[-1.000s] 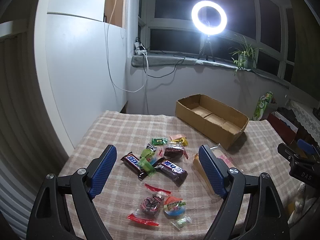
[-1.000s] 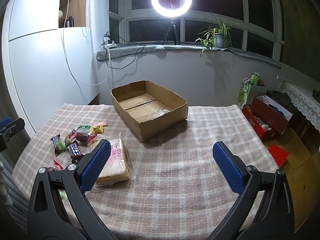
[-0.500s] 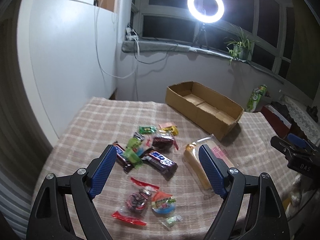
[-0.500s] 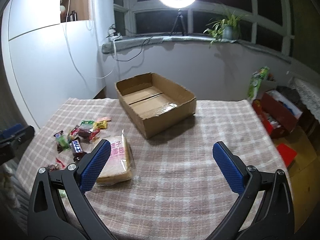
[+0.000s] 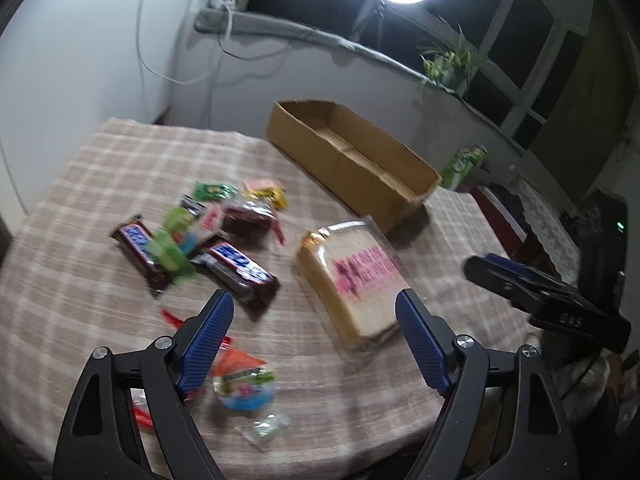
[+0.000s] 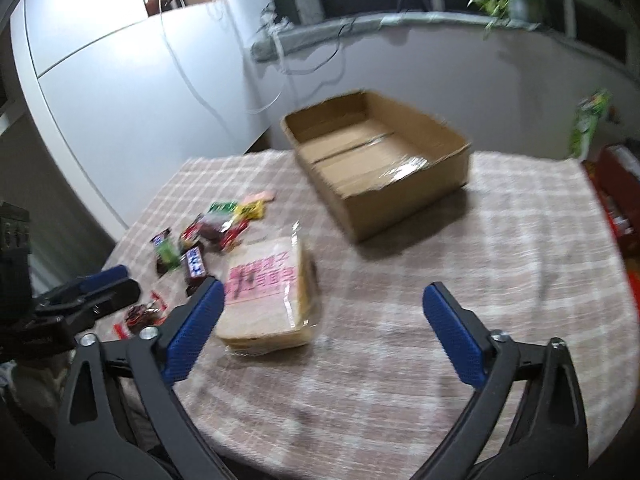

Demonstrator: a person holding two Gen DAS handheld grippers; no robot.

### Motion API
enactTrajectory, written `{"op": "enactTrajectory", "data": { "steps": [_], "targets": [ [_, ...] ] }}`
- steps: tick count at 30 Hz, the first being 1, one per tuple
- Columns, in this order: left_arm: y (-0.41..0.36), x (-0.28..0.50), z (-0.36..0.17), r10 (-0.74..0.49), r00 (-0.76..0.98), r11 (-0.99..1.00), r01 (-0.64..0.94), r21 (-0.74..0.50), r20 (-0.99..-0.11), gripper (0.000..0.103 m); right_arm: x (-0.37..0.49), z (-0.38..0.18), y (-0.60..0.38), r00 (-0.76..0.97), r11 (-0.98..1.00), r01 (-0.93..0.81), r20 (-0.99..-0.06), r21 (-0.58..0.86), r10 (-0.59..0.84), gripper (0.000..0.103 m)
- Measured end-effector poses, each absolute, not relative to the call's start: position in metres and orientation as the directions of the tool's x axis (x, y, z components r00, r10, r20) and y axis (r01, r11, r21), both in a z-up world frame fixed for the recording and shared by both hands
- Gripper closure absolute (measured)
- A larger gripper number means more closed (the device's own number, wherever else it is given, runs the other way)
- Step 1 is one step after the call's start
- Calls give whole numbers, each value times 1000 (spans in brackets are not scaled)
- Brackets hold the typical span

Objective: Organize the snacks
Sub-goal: 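Reach the left tool to the bread loaf and close on it, then lift the bread loaf with the left tool and lower it into the box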

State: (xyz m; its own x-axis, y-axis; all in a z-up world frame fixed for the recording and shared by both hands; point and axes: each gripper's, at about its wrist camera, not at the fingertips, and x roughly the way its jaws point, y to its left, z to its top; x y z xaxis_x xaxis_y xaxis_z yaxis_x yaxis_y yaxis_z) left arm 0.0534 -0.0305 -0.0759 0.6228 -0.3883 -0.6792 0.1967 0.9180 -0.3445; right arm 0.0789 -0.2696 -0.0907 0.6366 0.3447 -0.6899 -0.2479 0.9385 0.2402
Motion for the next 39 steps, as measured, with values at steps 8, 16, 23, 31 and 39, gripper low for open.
{"op": "enactTrajectory", "data": {
  "steps": [8, 16, 23, 31, 39],
  "targets": [
    [-43, 70, -97, -511, 508, 855, 216, -472, -693, 26, 109, -118, -262, 452, 862, -308, -736, 402, 504, 15],
    [-57, 84, -113, -524, 458, 850, 230, -474, -718, 41, 133, -140, -259, 332, 823, -299, -757, 482, 564, 36],
    [-56, 93, -123, -537, 430, 842, 217, -494, -726, 44, 145, -150, -251, 264, 790, -300, -750, 534, 607, 44],
    [-62, 102, -132, -546, 404, 837, 221, -501, -734, 49, 154, -160, -246, 223, 793, -304, -770, 528, 598, 45],
    [-69, 104, -126, -548, 405, 836, 253, -486, -732, 49, 157, -160, -243, 204, 782, -300, -764, 547, 612, 48]
  ]
}}
